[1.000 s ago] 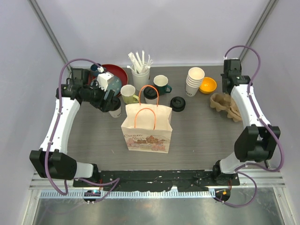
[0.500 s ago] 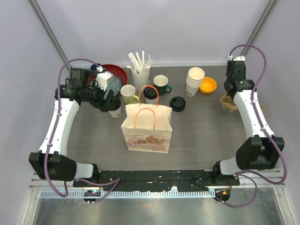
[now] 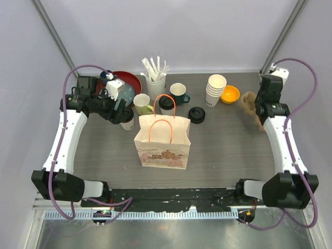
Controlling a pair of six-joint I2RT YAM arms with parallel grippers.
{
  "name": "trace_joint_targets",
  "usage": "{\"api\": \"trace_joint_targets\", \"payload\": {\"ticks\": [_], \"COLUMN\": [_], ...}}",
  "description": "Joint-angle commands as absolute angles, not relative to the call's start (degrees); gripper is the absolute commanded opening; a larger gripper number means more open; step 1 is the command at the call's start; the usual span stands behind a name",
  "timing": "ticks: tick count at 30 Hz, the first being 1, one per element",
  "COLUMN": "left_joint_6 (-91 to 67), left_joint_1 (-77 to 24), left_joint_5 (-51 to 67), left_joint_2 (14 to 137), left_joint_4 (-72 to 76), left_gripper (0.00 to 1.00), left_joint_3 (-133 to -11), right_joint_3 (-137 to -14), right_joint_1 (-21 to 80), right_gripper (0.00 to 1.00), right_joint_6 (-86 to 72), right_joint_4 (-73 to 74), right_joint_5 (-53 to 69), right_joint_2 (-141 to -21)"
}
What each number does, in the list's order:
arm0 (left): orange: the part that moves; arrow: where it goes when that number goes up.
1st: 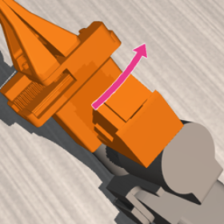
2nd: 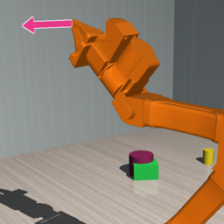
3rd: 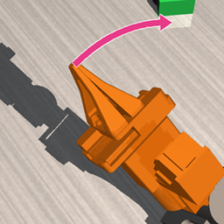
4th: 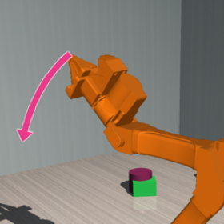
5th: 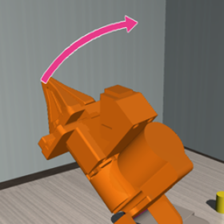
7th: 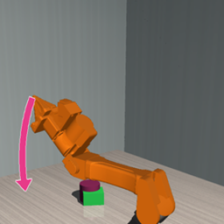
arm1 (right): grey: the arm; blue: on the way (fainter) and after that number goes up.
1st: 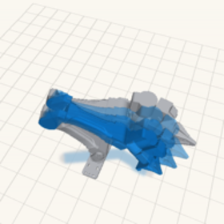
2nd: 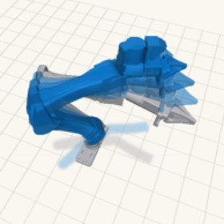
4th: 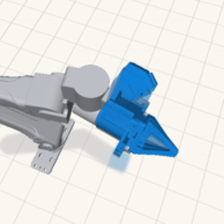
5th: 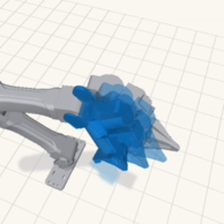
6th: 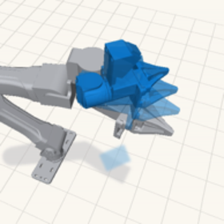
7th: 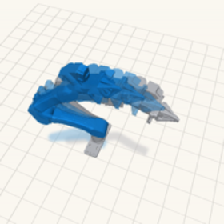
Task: Pack the takeout coffee
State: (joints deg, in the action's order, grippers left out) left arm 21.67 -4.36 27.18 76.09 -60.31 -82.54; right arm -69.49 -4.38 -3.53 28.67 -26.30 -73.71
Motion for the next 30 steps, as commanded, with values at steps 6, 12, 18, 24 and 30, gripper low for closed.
{"api": "trace_joint_targets", "payload": {"ticks": [6, 12, 18, 24, 30], "left_joint_6": [21.7, 21.4, 19.8, 15.0, 7.7], "left_joint_1": [-4.1, -4.1, -4.1, -4.7, -14.9], "left_joint_5": [28.9, 29.1, 29.8, 32.2, 28.6], "left_joint_2": [74.4, 75.0, 75.1, 75.1, 75.8], "left_joint_4": [-60.3, -60.5, -59.7, -58.8, -55.9], "left_gripper": [0.73, 0.73, 0.73, 0.69, 0.68], "left_joint_3": [-84.5, -85.6, -86.3, -90.6, -103.9], "right_joint_3": [-61.0, -66.2, -64.3, -63.6, -67.5], "right_joint_1": [-12.8, -14.4, -14.4, -14.6, -14.5], "right_gripper": [0.01, 0.01, 0.01, 0.01, 0.01], "right_joint_6": [-9.0, -10.1, -8.4, -12.0, -11.3], "right_joint_4": [18.3, 25.0, 21.3, 28.6, 30.7], "right_joint_5": [-15.6, -10.6, -10.9, -8.0, -6.9], "right_joint_2": [-65.6, -69.6, -62.4, -67.8, -65.6]}}
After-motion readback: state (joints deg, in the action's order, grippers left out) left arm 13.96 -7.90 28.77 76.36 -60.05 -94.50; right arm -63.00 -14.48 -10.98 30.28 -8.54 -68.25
